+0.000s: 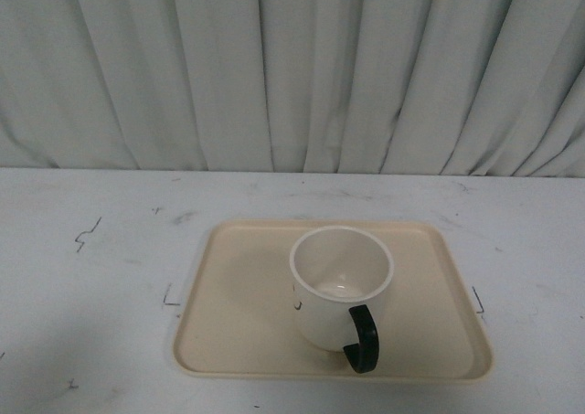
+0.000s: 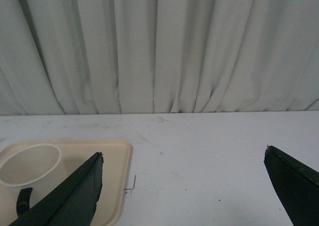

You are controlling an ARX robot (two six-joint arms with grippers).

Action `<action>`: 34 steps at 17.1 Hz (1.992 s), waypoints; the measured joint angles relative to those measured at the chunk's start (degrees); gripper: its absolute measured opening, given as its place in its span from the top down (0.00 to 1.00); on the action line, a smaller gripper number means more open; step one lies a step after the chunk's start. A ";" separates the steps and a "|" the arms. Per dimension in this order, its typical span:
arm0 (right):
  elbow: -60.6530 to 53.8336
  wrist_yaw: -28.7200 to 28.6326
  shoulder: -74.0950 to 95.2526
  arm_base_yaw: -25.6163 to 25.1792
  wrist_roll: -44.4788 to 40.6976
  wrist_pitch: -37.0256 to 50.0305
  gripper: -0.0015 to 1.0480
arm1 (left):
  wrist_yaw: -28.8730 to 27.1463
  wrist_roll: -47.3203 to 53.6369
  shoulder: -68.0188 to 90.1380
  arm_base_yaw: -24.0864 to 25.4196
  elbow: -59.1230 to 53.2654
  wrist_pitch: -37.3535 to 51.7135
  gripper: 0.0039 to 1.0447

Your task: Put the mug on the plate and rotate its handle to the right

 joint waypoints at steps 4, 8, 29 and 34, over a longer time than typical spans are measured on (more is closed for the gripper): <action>0.00 0.02 0.00 0.00 0.00 0.00 0.06 | 0.11 -0.02 -9.97 0.00 0.02 -11.69 0.99; 0.00 0.00 0.02 0.00 0.00 0.02 0.06 | 0.13 -0.02 -10.47 0.00 0.02 -11.28 0.94; 72.24 -13.44 111.40 16.83 1.14 -20.22 0.06 | 0.13 0.17 -10.47 -0.09 0.02 -11.17 0.06; 73.00 -9.66 115.80 20.00 4.04 -20.61 0.07 | 0.13 0.17 -10.47 -0.09 0.02 -11.19 0.06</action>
